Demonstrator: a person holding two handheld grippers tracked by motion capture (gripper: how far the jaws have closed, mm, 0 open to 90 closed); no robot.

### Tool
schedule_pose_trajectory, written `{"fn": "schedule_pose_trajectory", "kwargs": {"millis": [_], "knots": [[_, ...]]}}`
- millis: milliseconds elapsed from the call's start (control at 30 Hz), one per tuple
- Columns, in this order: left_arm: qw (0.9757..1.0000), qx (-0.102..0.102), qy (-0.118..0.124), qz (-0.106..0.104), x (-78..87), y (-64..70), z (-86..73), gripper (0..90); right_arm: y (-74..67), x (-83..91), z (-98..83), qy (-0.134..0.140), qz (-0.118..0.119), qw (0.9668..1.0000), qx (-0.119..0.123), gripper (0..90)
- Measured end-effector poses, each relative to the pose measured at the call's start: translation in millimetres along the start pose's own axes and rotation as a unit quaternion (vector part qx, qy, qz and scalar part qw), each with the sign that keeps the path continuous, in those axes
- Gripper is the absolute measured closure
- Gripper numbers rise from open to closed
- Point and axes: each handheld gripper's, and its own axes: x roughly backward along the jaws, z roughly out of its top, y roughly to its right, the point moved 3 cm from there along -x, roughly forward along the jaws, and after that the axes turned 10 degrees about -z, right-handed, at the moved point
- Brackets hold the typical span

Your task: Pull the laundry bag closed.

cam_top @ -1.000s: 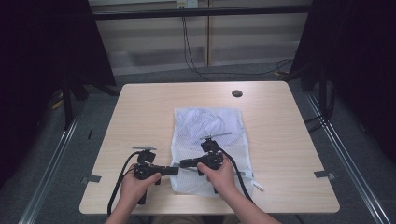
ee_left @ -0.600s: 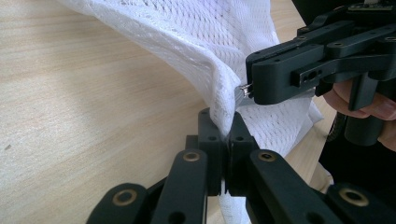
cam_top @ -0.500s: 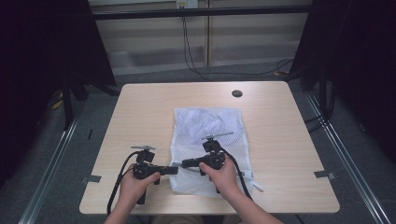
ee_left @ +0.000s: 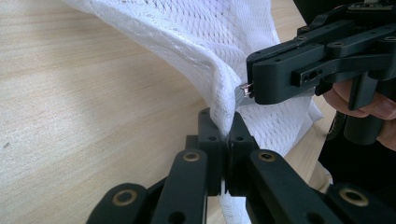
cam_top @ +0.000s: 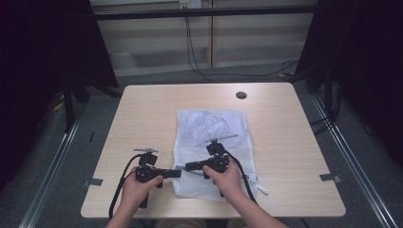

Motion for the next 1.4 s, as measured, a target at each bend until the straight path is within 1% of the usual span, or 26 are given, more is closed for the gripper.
{"fn": "schedule_pose_trajectory", "kwargs": {"millis": [233,300,433,500,700,733,800,900,967,1400], "knots": [[1.0000,0.003,-0.002,-0.002,0.0,0.1,-0.1,87.9,0.4,0.3,-0.5,-0.001,0.003,1.0000,-0.002,86.9],[1.0000,0.005,0.000,0.000,1.8,-0.6,0.3,87.9,1.1,0.7,-0.6,-0.001,-0.002,1.0000,0.000,86.9],[1.0000,0.005,0.001,-0.002,1.4,0.0,0.0,87.9,6.6,3.1,-1.3,-0.003,0.001,0.9999,-0.010,86.9],[1.0000,0.006,0.002,-0.001,0.8,-0.1,0.1,87.9,6.6,3.5,-1.9,-0.005,-0.002,1.0000,-0.008,86.9],[1.0000,0.008,0.000,-0.003,1.5,-0.1,0.1,87.9,6.7,3.9,-2.2,-0.006,0.002,0.9999,-0.009,86.9],[1.0000,0.006,0.000,0.000,1.7,-0.6,0.2,87.9,6.8,4.0,-2.4,-0.007,0.003,0.9999,-0.009,86.9],[1.0000,0.008,0.001,0.002,2.0,-0.9,0.4,88.0,8.0,4.1,-2.9,-0.005,0.000,1.0000,-0.007,86.9],[0.9999,0.010,0.002,-0.003,2.8,-0.6,0.5,88.0,10.8,5.5,-3.5,-0.006,0.000,0.9999,-0.014,86.9],[1.0000,0.007,0.001,0.000,2.0,-0.8,0.4,87.9,11.7,6.3,-3.5,-0.006,0.001,0.9999,-0.013,86.9],[0.9999,0.012,-0.001,-0.002,1.9,-0.6,0.1,88.0,11.7,7.4,-4.6,-0.007,0.002,0.9999,-0.007,86.9]]}}
